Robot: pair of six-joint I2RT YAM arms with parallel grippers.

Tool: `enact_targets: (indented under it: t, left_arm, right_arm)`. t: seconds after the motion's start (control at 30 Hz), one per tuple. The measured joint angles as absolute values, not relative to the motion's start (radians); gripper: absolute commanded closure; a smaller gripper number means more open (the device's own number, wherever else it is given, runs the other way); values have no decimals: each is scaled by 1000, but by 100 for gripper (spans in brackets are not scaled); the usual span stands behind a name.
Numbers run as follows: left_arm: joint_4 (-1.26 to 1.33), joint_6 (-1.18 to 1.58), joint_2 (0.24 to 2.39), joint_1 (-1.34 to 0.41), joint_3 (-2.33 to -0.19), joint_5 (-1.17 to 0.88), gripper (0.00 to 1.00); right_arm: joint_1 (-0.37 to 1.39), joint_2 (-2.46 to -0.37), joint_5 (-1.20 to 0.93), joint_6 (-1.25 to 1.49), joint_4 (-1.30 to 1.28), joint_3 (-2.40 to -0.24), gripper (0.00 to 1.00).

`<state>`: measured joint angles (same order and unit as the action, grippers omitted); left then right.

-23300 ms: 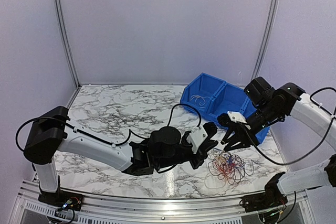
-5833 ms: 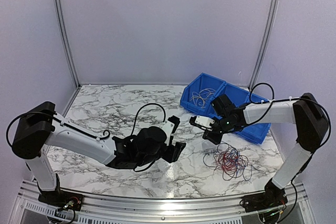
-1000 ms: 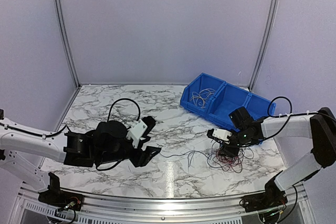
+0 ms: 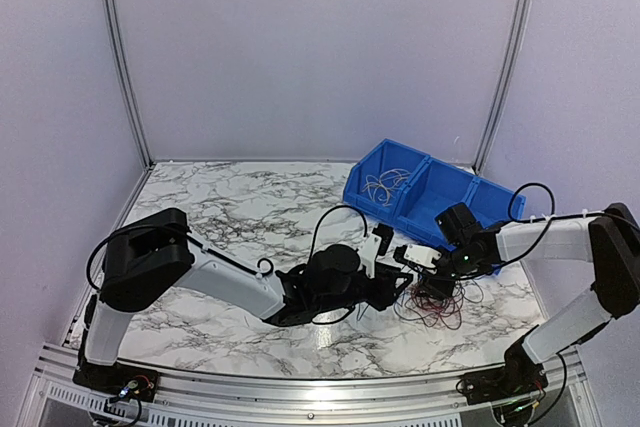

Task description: Untangle the cables

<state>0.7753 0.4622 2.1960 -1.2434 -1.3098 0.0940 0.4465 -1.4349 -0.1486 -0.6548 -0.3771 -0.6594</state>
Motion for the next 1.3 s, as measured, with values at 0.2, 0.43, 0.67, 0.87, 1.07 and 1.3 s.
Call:
enact_targets:
  t: [0.2, 0.43, 0.67, 0.87, 1.07, 1.3]
  left_arm:
    - [785, 511, 2207, -1243, -1310, 64, 86]
    - [813, 534, 2207, -1239, -1309, 34, 100]
    - [833, 563, 2207, -1231, -1275, 46, 66]
    - [836, 593, 2208, -1222, -1274, 49, 71]
    - [846, 613, 2257, -1218, -1316, 4, 77]
    - [850, 625, 2272, -1215, -1322, -43, 100]
  right_arm:
    - [447, -1447, -149, -655, -380, -669, 45]
    - [447, -1452, -150, -654, -379, -672, 45]
    - [447, -1456, -151, -654, -380, -676, 45]
    - [447, -1460, -153, -649, -380, -679, 45]
    - [447, -1467, -156, -645, -379, -684, 45]
    - [447, -1471, -156, -638, -379, -686, 45]
